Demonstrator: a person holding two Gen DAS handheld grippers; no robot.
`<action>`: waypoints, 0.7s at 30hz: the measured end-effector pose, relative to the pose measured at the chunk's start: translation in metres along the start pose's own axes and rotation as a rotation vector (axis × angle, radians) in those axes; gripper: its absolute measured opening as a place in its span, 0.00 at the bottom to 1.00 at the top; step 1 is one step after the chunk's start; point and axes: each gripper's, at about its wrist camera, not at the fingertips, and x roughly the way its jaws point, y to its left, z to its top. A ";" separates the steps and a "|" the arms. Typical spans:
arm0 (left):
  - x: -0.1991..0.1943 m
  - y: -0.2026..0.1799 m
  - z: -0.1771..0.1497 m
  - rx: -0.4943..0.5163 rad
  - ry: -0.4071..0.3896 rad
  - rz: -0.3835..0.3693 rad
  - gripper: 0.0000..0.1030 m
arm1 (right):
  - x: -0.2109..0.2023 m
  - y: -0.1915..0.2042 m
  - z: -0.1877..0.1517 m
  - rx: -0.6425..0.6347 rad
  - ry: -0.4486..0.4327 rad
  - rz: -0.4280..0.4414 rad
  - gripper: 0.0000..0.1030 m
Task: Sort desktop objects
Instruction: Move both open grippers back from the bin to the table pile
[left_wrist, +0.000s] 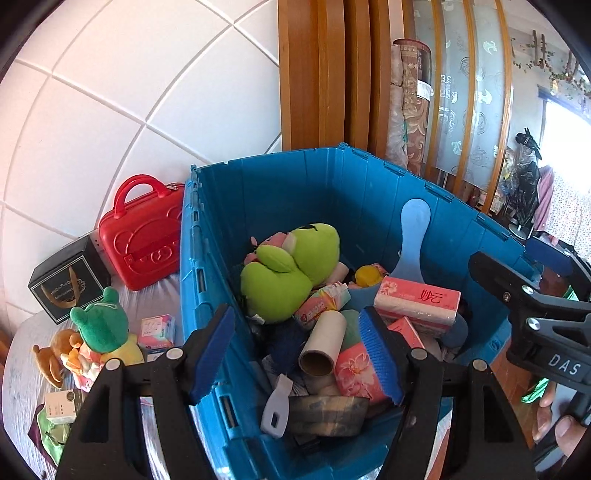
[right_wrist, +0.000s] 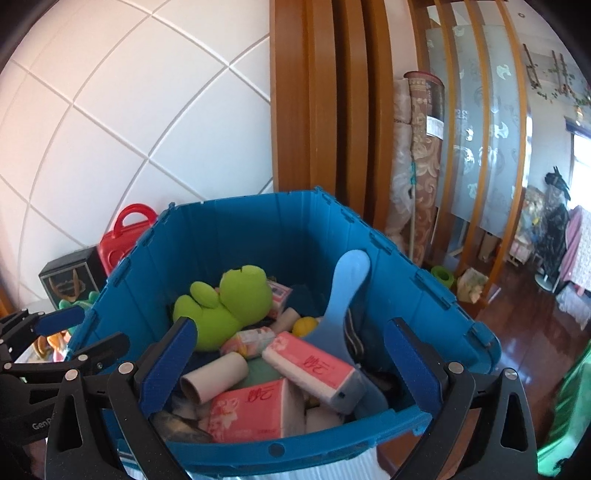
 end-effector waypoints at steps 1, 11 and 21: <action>-0.002 0.000 -0.001 -0.002 0.002 0.000 0.67 | -0.001 0.000 -0.001 -0.002 0.004 -0.001 1.00; -0.018 0.013 -0.011 -0.028 -0.001 0.037 0.67 | 0.003 0.003 -0.009 -0.002 0.070 -0.023 1.00; -0.048 0.089 -0.040 -0.140 -0.025 0.182 0.67 | -0.003 0.061 -0.003 -0.047 0.019 0.108 1.00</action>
